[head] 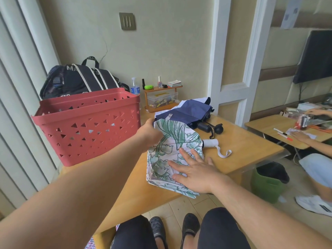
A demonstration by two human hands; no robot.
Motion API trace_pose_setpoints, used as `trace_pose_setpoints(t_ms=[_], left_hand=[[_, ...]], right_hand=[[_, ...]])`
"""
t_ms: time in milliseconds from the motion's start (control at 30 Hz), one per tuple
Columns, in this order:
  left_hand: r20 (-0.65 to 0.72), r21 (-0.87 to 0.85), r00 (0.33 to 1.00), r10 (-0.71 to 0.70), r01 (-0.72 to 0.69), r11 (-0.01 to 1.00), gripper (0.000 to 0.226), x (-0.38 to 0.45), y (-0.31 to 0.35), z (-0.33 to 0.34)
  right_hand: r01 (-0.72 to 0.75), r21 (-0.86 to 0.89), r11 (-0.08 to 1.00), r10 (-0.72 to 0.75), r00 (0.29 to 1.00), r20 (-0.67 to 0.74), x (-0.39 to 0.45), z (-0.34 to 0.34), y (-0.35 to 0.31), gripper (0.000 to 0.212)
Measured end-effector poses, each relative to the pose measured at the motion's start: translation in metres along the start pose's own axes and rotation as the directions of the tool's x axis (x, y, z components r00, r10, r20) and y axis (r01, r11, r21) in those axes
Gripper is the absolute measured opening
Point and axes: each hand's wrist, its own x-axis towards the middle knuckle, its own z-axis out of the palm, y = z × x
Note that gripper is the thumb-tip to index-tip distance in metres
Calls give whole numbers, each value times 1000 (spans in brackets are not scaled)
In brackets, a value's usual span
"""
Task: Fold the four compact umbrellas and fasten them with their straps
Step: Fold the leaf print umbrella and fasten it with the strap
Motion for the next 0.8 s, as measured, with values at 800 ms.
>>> trace_pose_setpoints(t_ms=[800], left_hand=[[-314,-310,930,190,-289,906,43,-52,-81,50]], right_hand=[[253,543,801,289,631,-720,-4,26,12,15]])
